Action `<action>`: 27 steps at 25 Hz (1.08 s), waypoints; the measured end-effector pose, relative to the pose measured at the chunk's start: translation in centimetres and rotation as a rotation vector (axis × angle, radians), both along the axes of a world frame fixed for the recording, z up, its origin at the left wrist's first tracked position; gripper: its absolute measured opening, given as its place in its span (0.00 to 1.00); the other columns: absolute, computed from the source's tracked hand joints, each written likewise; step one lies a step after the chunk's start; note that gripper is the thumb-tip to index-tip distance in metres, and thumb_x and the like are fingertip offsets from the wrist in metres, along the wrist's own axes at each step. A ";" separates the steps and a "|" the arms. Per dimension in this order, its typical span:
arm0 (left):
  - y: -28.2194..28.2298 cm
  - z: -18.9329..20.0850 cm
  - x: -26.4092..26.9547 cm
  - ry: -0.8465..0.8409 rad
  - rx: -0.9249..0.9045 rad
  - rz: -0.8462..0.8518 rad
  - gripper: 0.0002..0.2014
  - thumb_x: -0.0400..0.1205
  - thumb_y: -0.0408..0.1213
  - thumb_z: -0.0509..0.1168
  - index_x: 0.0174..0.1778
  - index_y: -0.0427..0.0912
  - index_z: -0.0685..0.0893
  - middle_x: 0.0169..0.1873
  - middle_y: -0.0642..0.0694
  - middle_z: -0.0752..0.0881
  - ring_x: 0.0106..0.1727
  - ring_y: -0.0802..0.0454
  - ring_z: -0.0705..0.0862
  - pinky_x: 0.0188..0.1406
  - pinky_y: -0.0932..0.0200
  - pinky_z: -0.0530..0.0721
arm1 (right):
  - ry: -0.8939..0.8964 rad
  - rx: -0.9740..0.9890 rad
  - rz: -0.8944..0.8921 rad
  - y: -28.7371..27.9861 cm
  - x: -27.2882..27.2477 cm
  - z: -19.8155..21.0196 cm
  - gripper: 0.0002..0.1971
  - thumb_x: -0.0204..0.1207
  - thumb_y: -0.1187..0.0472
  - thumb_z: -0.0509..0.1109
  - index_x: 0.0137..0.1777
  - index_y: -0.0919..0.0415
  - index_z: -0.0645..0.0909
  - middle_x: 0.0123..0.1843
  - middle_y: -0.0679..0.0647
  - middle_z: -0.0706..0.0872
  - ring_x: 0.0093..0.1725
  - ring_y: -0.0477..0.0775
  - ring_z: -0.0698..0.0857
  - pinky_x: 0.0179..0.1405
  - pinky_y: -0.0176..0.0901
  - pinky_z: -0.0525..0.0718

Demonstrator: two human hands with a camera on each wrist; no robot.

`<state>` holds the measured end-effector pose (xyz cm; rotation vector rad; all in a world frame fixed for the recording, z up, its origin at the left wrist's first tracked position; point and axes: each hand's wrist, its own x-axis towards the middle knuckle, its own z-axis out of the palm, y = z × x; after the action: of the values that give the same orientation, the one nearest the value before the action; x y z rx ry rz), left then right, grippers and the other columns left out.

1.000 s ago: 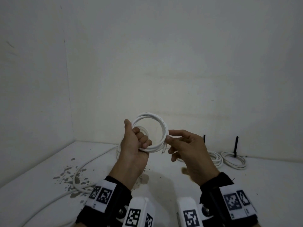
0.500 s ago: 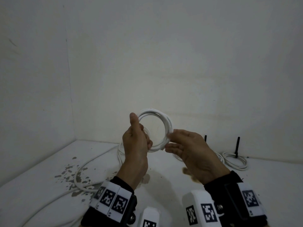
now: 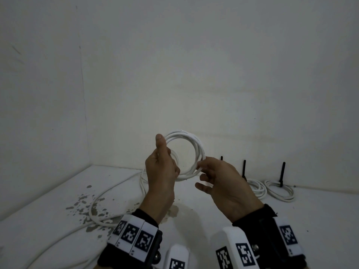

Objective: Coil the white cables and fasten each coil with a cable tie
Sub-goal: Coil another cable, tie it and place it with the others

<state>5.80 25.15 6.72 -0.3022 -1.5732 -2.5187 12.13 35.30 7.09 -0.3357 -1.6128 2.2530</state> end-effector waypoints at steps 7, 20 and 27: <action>0.1 -0.1 0.4 0.048 -0.072 -0.022 0.27 0.84 0.62 0.55 0.25 0.47 0.66 0.19 0.51 0.63 0.19 0.58 0.61 0.17 0.63 0.65 | 0.063 -0.125 0.106 -0.1 0.7 0.3 0.03 0.75 0.62 0.66 0.43 0.61 0.79 0.39 0.56 0.82 0.42 0.56 0.82 0.54 0.59 0.86; -2.4 2.0 -1.7 -0.257 0.273 -0.072 0.23 0.80 0.55 0.69 0.30 0.46 0.68 0.16 0.54 0.60 0.16 0.58 0.57 0.16 0.64 0.59 | 0.263 0.856 -0.223 -1.0 0.2 -1.1 0.08 0.83 0.56 0.71 0.51 0.55 0.74 0.29 0.56 0.87 0.25 0.55 0.86 0.33 0.59 0.89; -3.6 1.6 -3.0 -0.263 0.271 -0.208 0.26 0.80 0.54 0.69 0.26 0.49 0.62 0.15 0.54 0.57 0.14 0.58 0.54 0.12 0.67 0.54 | 0.081 0.878 -0.039 0.5 -0.1 -1.9 0.06 0.82 0.51 0.70 0.49 0.51 0.78 0.44 0.47 0.93 0.42 0.49 0.89 0.39 0.45 0.84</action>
<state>2.84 21.58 8.36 -0.1063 -1.3123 -2.9964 12.07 35.78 5.19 -0.0344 -2.3019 1.3053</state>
